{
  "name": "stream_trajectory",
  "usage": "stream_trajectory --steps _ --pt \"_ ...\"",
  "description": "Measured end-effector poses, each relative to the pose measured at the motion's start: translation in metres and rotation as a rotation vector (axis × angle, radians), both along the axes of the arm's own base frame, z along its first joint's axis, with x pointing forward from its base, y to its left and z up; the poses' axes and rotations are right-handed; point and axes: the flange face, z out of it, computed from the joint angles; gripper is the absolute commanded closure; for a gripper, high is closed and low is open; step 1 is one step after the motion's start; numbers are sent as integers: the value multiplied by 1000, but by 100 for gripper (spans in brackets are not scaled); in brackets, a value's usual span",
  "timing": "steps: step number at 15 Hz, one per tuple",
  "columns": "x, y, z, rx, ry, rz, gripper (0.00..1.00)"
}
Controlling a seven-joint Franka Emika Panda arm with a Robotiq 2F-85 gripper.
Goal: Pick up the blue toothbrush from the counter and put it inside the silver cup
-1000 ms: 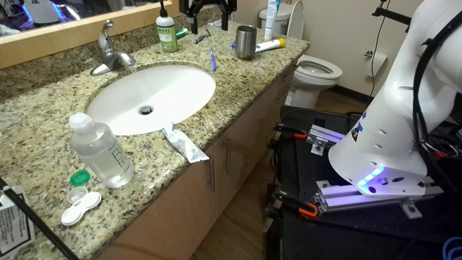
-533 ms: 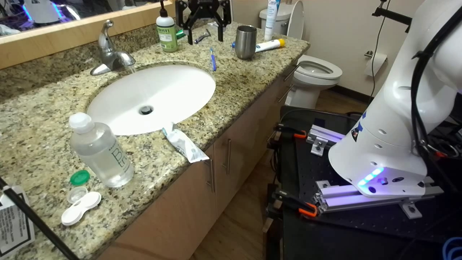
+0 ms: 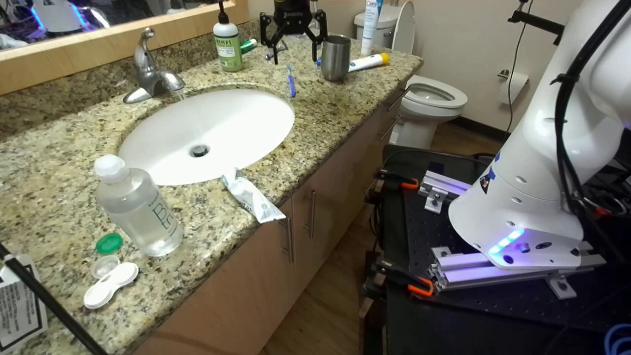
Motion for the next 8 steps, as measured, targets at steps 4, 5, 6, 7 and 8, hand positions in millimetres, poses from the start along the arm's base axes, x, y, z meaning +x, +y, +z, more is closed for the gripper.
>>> stream_trajectory --steps 4,5,6,7,8 --pt "-1 -3 -1 -2 3 -15 0" --pt "-3 -8 -2 -7 -2 -26 0" --pt "-6 -15 -2 -18 -14 -39 0" --pt "-8 -24 -2 -31 -28 -54 0" --pt "-10 -32 -3 -44 -42 -67 0"
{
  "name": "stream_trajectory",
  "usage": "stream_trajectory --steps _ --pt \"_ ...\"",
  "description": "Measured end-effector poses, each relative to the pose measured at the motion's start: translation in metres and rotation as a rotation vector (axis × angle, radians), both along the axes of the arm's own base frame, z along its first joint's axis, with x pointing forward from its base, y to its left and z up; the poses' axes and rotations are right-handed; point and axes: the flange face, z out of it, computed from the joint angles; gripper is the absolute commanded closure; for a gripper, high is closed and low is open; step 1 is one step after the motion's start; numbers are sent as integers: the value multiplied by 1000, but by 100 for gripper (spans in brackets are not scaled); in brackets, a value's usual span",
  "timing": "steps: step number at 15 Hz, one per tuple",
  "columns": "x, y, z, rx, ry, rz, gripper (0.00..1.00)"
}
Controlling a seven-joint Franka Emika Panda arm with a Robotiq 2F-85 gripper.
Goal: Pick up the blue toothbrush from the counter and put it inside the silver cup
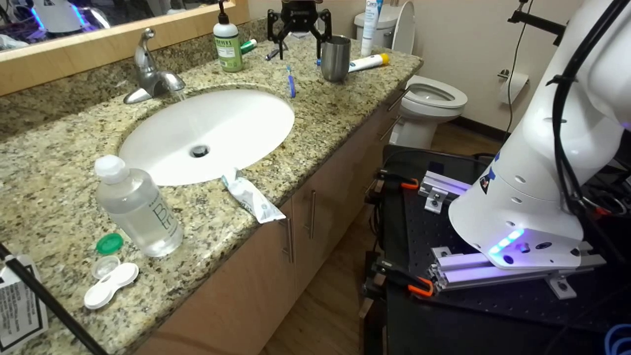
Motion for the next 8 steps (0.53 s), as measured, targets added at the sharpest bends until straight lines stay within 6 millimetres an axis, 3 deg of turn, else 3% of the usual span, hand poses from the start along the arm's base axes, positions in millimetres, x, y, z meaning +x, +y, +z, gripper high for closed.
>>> stream_trajectory --steps 3,8 --pt "2 -13 -3 -49 -52 -4 0" --pt "4 -12 -5 -51 -52 -3 0"
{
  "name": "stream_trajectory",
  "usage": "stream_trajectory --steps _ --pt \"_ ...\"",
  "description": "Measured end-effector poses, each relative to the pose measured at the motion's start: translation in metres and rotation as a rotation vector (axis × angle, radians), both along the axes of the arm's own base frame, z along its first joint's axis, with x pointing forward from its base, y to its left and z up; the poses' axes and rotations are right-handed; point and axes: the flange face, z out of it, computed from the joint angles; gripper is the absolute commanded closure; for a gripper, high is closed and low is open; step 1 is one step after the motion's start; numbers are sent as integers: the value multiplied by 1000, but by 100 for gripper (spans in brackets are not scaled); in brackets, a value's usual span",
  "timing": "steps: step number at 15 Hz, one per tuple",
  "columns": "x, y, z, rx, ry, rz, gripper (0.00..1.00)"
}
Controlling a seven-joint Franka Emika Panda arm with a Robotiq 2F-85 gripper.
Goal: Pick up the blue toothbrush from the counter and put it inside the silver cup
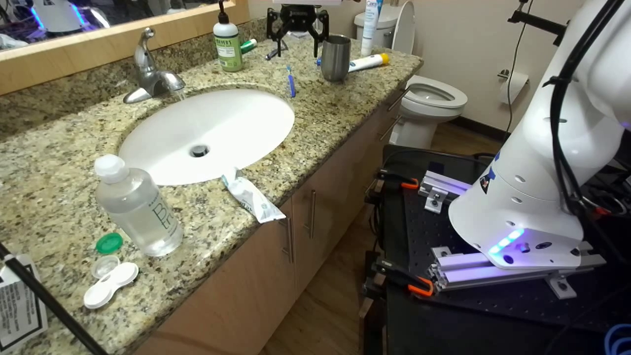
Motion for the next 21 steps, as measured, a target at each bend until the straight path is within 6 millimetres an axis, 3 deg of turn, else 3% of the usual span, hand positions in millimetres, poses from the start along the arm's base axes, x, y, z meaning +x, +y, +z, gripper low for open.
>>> stream_trajectory --steps 8,21 --pt "-4 -33 -25 -51 30 -105 0" --pt "16 -29 -39 -46 -35 -134 0"
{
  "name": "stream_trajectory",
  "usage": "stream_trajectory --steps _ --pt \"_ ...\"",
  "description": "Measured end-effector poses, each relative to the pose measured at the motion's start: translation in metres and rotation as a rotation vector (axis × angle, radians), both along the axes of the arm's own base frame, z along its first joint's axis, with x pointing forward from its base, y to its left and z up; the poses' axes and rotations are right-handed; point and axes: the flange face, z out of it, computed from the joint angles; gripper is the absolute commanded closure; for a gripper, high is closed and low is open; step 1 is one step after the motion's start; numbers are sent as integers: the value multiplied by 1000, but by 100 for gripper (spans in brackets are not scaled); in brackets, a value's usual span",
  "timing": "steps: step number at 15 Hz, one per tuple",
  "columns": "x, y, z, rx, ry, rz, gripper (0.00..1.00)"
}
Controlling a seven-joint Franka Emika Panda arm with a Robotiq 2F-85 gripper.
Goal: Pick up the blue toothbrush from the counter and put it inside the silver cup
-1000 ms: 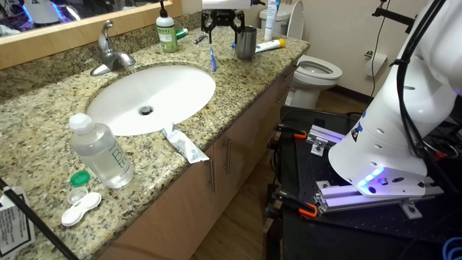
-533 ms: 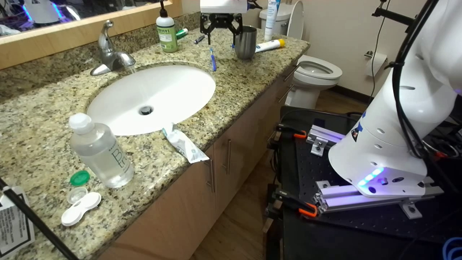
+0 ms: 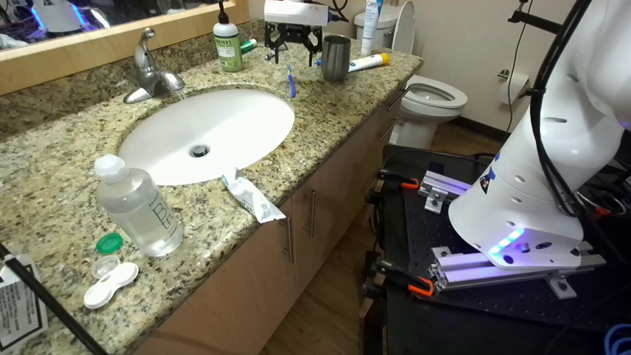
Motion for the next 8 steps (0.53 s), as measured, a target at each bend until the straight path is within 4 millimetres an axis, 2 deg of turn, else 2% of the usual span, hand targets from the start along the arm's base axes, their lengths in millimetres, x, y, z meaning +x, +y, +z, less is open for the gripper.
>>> stream_trajectory --steps 3,8 --pt "0 -6 -9 -4 15 -15 0" --pt "3 -5 -8 -6 14 -12 0"
